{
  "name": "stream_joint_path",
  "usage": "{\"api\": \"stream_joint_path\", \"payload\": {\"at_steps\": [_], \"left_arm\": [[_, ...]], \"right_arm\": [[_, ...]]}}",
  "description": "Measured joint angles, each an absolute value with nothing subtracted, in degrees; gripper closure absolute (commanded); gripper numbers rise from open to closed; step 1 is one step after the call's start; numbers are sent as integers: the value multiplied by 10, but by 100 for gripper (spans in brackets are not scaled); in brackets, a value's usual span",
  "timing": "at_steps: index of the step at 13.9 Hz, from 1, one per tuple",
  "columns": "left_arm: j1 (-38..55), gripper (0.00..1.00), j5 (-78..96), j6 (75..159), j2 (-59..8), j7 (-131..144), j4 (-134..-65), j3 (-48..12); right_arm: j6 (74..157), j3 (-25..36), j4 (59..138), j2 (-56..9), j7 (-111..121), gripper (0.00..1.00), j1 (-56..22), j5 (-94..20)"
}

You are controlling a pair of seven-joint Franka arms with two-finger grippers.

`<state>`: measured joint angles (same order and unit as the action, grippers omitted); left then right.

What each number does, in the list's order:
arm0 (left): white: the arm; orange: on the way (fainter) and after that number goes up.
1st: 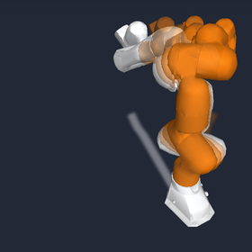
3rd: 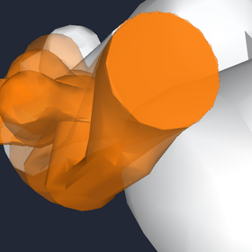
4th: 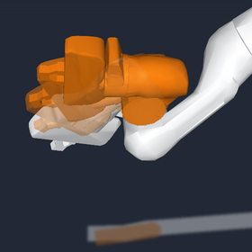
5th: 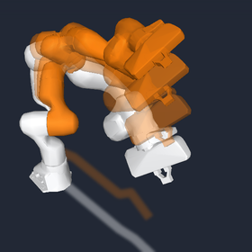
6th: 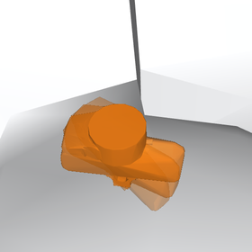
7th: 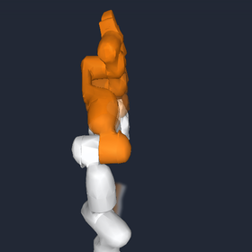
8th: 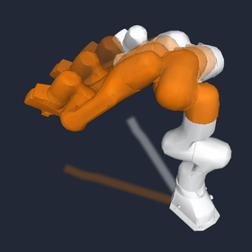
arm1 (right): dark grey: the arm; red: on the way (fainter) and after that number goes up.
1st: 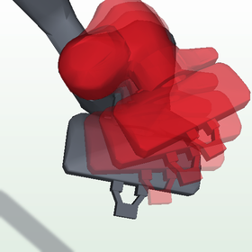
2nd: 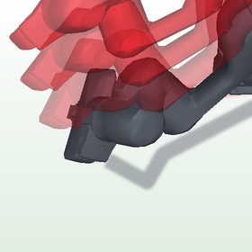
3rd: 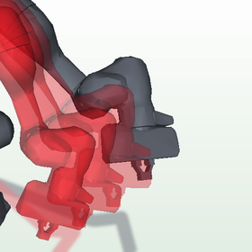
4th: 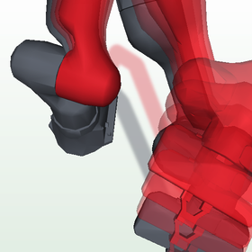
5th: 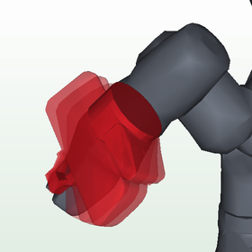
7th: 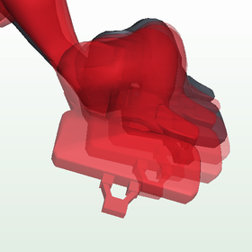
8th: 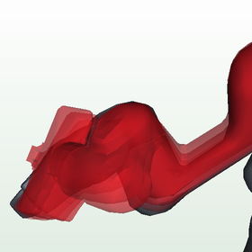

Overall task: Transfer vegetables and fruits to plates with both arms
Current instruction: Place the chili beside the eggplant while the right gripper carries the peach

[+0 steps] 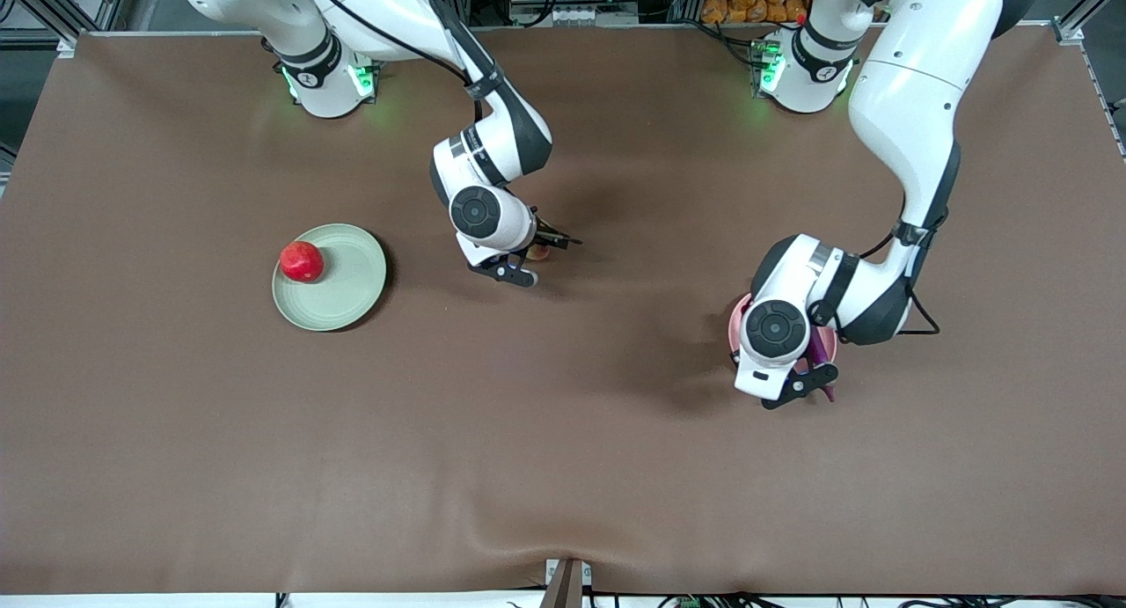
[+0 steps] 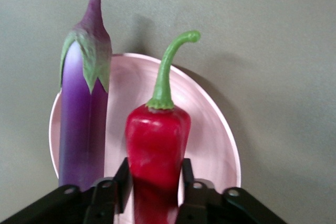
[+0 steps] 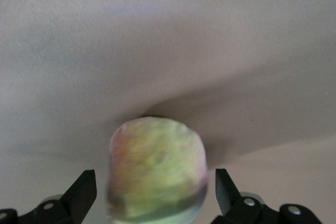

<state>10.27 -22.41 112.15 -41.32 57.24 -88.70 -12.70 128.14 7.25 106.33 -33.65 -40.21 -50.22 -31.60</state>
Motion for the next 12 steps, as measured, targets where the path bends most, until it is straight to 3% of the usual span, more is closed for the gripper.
{"api": "stream_joint_path", "payload": {"at_steps": [1, 3, 4, 5, 9, 12], "left_arm": [[101, 0, -224, 1122, -411, 572, -887, -127], [101, 0, -224, 1122, -400, 572, -885, -127], [101, 0, -224, 1122, -390, 572, -884, -128], [101, 0, -224, 1123, -376, 572, -881, -128], [99, 0, -219, 1117, -304, 558, -870, -129], [78, 0, -183, 1109, -250, 515, -860, -129]], "right_arm": [[1287, 73, 1063, -339, -402, 0, -502, -316], [1292, 73, 1063, -341, -402, 62, -502, -316], [1293, 73, 1063, -341, -402, 86, -502, -316], [1293, 73, 1063, -341, -402, 100, -502, -316], [1284, 88, 1058, -337, -402, 100, -500, -316], [1186, 162, 1044, -302, -359, 100, -495, -280]]}}
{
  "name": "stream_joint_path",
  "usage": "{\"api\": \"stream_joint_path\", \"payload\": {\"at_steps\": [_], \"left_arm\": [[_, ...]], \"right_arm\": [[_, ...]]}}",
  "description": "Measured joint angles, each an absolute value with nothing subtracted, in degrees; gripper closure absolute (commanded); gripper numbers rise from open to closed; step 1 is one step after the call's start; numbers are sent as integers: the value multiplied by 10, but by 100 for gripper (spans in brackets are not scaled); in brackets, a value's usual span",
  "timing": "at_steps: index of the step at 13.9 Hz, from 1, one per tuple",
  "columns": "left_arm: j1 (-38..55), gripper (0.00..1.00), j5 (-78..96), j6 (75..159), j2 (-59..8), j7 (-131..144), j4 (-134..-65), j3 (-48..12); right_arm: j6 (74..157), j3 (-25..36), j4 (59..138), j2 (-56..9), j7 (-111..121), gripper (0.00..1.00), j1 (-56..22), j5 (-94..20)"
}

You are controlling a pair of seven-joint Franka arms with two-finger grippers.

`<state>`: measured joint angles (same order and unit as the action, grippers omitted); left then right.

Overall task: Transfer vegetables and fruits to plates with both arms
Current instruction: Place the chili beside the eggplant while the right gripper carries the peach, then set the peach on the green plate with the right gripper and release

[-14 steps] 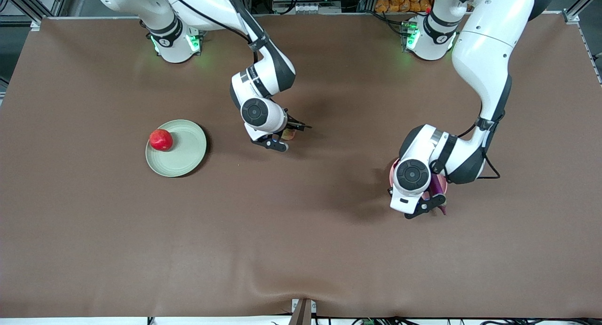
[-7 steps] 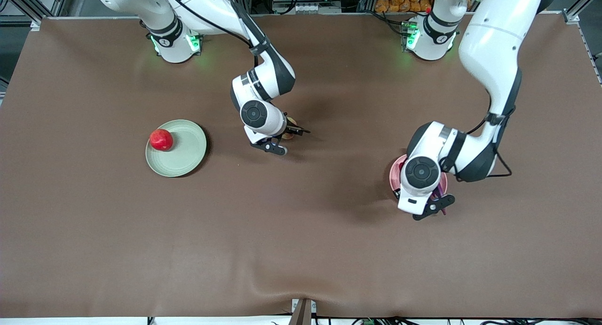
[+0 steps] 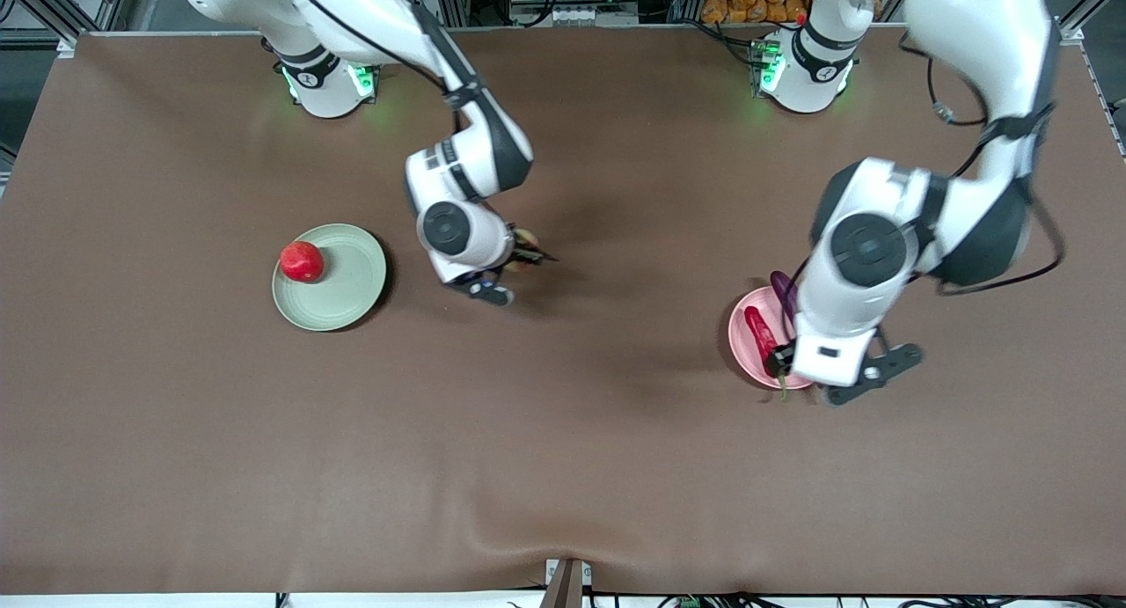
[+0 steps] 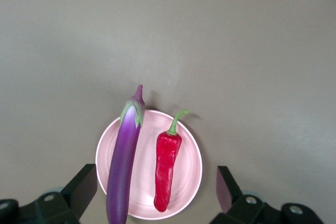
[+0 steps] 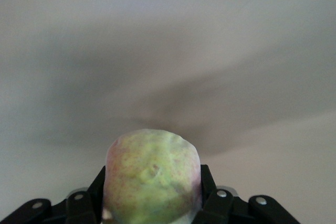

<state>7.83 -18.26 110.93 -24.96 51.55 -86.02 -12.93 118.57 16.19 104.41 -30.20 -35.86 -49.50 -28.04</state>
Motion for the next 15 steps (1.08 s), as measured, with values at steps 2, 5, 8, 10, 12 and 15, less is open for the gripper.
{"api": "stream_joint_path", "payload": {"at_steps": [2, 5, 8, 10, 12, 15], "left_arm": [[61, 0, -164, 1091, -216, 456, -859, -129], [42, 0, -160, 1043, -186, 330, -858, -129], [3, 0, -122, 1001, -161, 238, -854, -130], [-19, 0, -90, 955, -130, 191, -854, -130], [-34, 0, -62, 917, -94, 154, -854, -129], [-23, 0, -32, 868, -44, 120, -857, -99]], "right_arm": [[1117, 226, 1043, -269, -286, 100, -488, -249], [1058, 320, 1050, -247, -141, 100, -478, -213], [1055, 354, 1082, -254, -3, 100, -430, -207], [1061, 354, 1093, -274, 51, 94, -398, -206], [1075, 353, 1094, -301, 85, 15, -382, -206], [1081, 350, 1092, -323, 97, 0, -380, -206]]}}
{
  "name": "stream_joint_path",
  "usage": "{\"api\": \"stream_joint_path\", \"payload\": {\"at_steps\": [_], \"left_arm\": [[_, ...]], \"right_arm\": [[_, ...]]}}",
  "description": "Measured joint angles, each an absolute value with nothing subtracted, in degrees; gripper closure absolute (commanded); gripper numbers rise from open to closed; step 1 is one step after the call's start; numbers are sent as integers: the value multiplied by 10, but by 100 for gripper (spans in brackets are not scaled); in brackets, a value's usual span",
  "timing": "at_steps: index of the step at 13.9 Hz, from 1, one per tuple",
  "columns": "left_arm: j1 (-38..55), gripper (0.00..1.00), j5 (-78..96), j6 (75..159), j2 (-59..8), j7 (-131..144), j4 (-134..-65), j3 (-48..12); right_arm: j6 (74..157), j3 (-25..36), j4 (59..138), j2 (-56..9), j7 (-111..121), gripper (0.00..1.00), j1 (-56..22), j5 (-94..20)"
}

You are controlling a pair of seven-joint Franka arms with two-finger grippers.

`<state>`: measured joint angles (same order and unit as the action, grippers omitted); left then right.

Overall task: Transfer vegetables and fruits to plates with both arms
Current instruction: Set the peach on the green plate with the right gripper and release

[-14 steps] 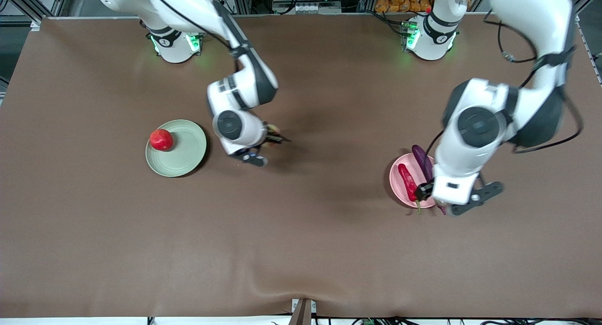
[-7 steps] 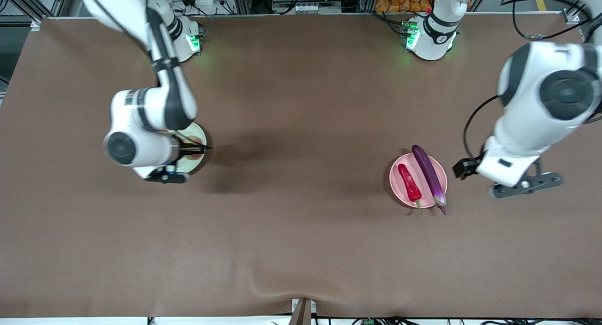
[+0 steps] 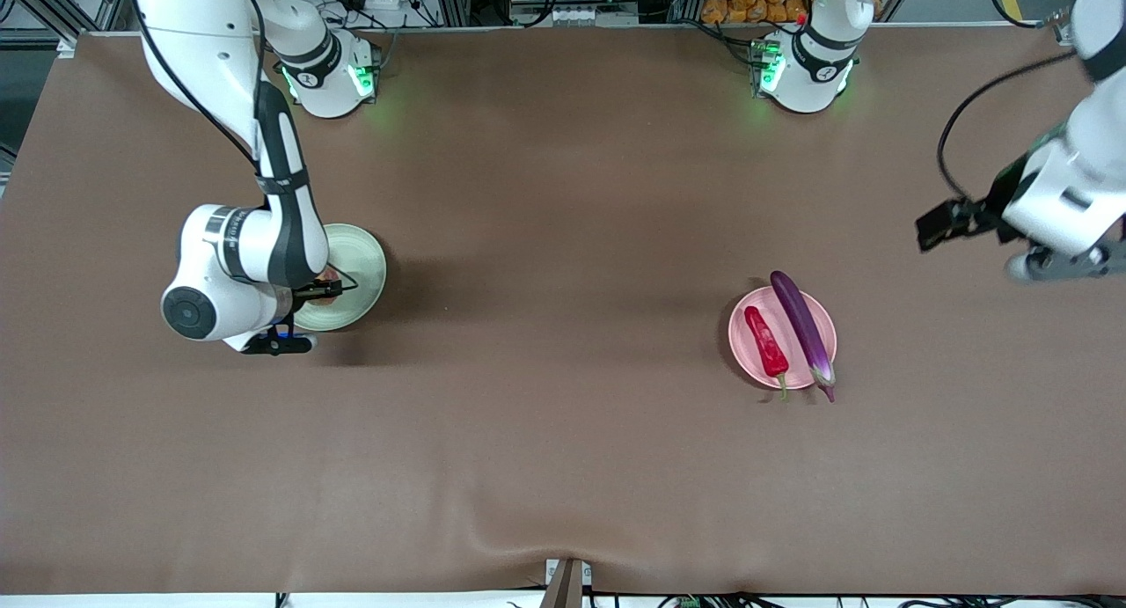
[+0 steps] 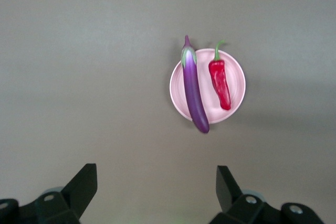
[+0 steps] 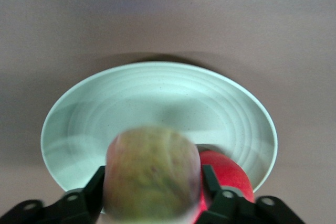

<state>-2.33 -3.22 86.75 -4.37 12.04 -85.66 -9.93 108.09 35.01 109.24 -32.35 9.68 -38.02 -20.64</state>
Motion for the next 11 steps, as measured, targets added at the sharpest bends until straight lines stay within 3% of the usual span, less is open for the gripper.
{"api": "stream_joint_path", "payload": {"at_steps": [2, 6, 9, 11], "left_arm": [[9, 0, -18, 836, -15, 114, -858, -58], [14, 0, -2, 815, 17, 113, -876, -43], [14, 0, -1, 815, 19, 113, -883, -43], [14, 0, -1, 815, 20, 113, -884, -43]], "right_arm": [[1081, 350, 1086, -323, 100, 0, -380, -206], [1037, 359, 1040, -303, 111, 0, -361, -206], [977, 356, 977, -243, 120, 0, -301, -200], [953, 302, 946, -186, 127, 0, -229, -163]]}}
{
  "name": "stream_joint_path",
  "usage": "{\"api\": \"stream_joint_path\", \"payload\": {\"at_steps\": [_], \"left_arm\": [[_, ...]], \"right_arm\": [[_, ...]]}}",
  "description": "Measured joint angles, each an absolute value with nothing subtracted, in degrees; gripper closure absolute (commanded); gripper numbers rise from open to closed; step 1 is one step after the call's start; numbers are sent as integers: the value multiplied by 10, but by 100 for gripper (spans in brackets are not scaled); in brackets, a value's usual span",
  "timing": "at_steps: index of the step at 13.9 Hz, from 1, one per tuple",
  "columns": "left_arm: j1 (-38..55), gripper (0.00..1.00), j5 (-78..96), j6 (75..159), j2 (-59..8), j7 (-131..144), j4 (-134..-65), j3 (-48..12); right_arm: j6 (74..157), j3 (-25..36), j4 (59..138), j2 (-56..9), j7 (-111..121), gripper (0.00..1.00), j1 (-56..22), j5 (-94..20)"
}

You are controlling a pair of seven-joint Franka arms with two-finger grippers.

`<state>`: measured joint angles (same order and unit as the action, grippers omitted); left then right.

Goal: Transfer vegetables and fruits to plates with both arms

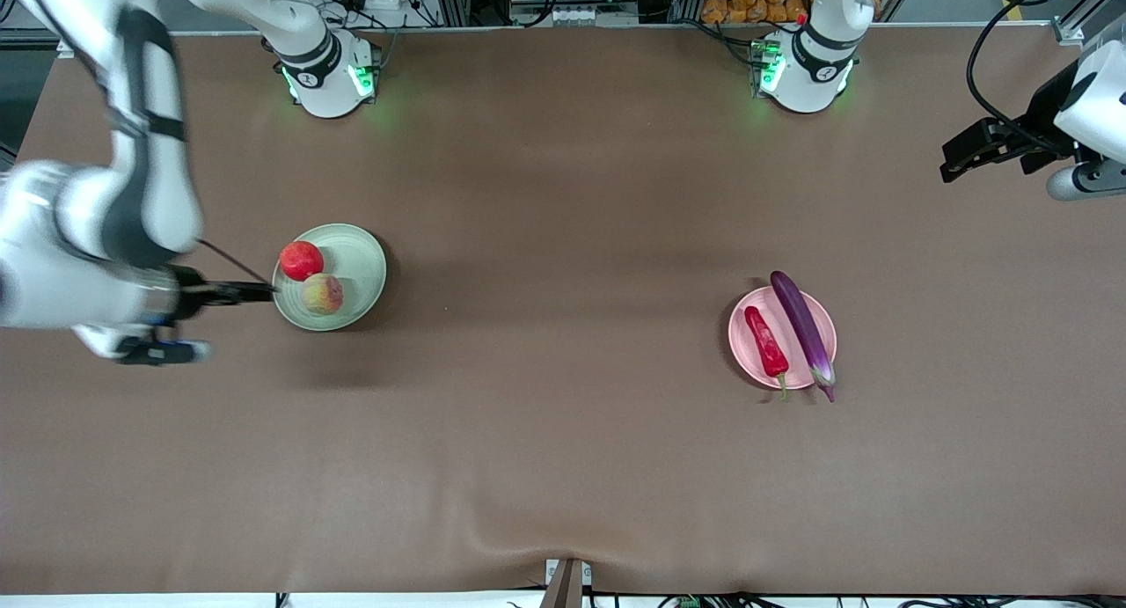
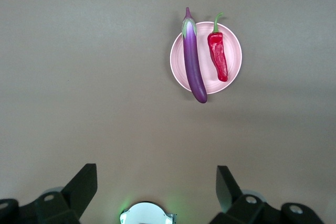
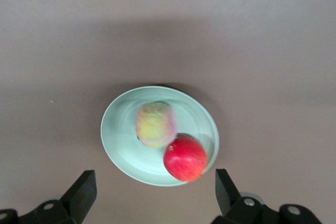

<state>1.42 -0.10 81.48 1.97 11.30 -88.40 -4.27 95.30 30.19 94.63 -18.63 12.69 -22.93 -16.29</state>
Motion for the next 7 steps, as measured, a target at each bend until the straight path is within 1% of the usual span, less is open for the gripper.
{"api": "stream_joint_path", "payload": {"at_steps": [2, 3, 4, 7], "left_arm": [[14, 0, -1, 812, 24, 113, -885, -42], [14, 0, -1, 810, 26, 113, -885, -41], [13, 0, -1, 809, 27, 113, -886, -41], [6, 0, -1, 809, 27, 113, -886, -39]], "right_arm": [[942, 202, 932, -117, 126, 0, -137, -121], [928, 164, 930, -85, 123, 0, -102, -112], [905, 141, 926, -55, 113, 0, -80, -108], [801, 126, 893, -6, 41, 0, -67, -81]]}}
